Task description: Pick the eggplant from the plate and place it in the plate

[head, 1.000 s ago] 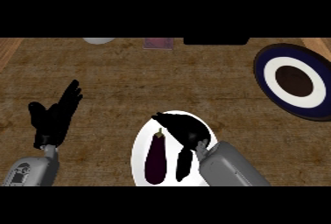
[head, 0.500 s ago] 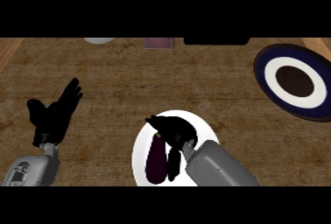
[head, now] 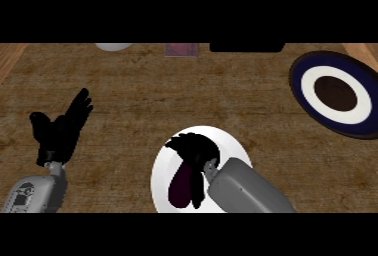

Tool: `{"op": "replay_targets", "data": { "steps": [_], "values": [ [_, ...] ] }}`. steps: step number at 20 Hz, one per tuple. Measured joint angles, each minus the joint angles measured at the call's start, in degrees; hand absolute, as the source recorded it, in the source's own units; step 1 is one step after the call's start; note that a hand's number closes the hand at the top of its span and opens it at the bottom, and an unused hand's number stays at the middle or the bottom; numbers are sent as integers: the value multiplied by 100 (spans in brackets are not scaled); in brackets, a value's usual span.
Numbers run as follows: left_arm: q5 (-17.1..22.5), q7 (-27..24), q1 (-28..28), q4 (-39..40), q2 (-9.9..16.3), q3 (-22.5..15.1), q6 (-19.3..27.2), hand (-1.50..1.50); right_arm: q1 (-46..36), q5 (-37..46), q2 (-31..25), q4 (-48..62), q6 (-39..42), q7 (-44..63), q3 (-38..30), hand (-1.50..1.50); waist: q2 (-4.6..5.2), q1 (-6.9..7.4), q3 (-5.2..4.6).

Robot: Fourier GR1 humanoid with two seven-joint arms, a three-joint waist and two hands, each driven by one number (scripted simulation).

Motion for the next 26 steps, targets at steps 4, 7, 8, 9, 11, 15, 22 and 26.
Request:
{"op": "replay_targets", "data": {
  "steps": [4, 7, 8, 9, 11, 15, 22, 26],
  "values": [
    [-12, -44, 63, -14, -25, 11, -59, 0, -115, -28, -54, 82, 84, -311, 120, 150, -19, -1, -5],
    [-63, -115, 143, -11, -93, -11, -52, 0, -144, -79, -98, 147, -39, -463, 220, 150, -38, -2, -9],
    [-66, -99, 139, -24, -89, -13, -76, 0, -154, -166, -111, 120, -113, -407, 294, 150, -39, 0, -11],
    [-86, -67, 98, -19, -102, -14, -59, 0, -169, -180, -126, 168, -209, -463, 353, 150, -49, 0, -12],
    [-112, -8, -35, 43, -141, -9, -32, 0, -152, -184, -127, 154, -298, -522, 355, 150, -46, -14, -12],
    [-95, -44, 135, -35, -122, 62, -29, 0, 331, -382, -879, -804, -115, -1311, 192, 150, -36, -86, 10],
    [-62, 5, 352, -218, -43, 179, 8, 0, 1022, -973, -2845, -2556, -73, -3010, -982, 150, -42, -288, 20],
    [-41, 30, 381, -266, -54, 207, 25, 0, 1344, -1327, -3436, -3131, -521, -3505, -2073, 150, -38, -343, 20]
  ]
}}
